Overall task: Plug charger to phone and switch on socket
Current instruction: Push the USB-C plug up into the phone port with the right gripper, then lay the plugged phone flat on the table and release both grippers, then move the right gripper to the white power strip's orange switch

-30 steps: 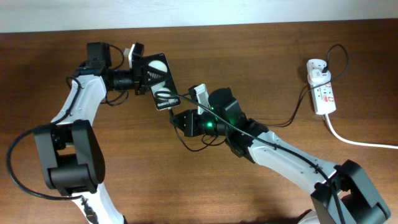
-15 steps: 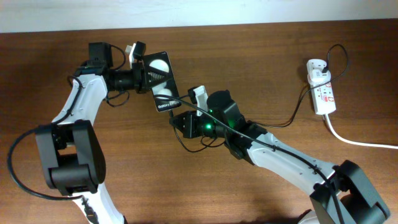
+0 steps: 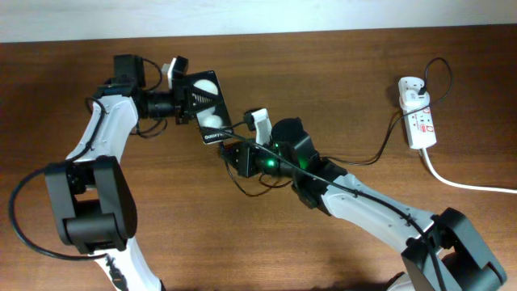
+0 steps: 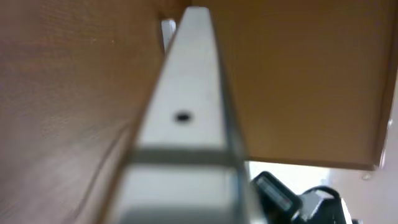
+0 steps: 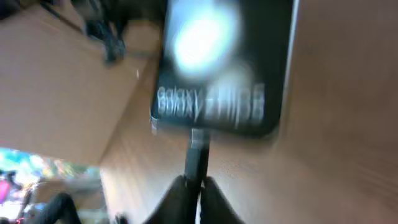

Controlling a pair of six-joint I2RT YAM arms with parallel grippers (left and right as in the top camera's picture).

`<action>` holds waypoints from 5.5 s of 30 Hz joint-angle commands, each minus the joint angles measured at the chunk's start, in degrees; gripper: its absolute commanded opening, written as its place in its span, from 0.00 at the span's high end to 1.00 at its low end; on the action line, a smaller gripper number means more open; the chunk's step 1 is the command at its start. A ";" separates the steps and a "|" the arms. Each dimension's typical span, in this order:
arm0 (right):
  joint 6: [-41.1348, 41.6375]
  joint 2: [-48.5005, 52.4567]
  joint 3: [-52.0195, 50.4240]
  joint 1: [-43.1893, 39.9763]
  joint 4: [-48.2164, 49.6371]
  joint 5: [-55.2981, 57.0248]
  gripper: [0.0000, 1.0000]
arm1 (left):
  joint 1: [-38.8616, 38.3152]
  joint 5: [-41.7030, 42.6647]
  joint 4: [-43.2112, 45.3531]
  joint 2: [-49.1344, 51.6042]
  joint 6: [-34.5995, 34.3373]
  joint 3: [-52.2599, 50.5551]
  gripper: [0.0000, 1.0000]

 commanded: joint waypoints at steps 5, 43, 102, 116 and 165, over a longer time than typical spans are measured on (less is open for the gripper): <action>-0.96 -0.07 2.12 -6.47 -6.86 6.69 0.06 | -2.03 -8.94 -1.64 0.17 -0.83 -0.94 1.00; -11.32 -0.07 2.12 -24.83 -38.32 4.31 0.01 | -22.86 -71.89 -8.15 5.88 -4.22 -0.94 0.52; -11.32 -0.07 2.12 -24.83 -38.32 4.31 0.01 | -9.73 -77.37 -8.31 5.86 -4.07 1.01 0.01; -11.32 -0.07 2.12 -24.83 -38.32 4.31 0.01 | -9.73 -77.37 -8.31 5.86 -4.07 1.01 0.01; -11.15 -0.13 2.25 -25.11 -38.93 -0.74 0.59 | -9.73 -77.37 -8.31 5.86 -4.07 1.01 0.01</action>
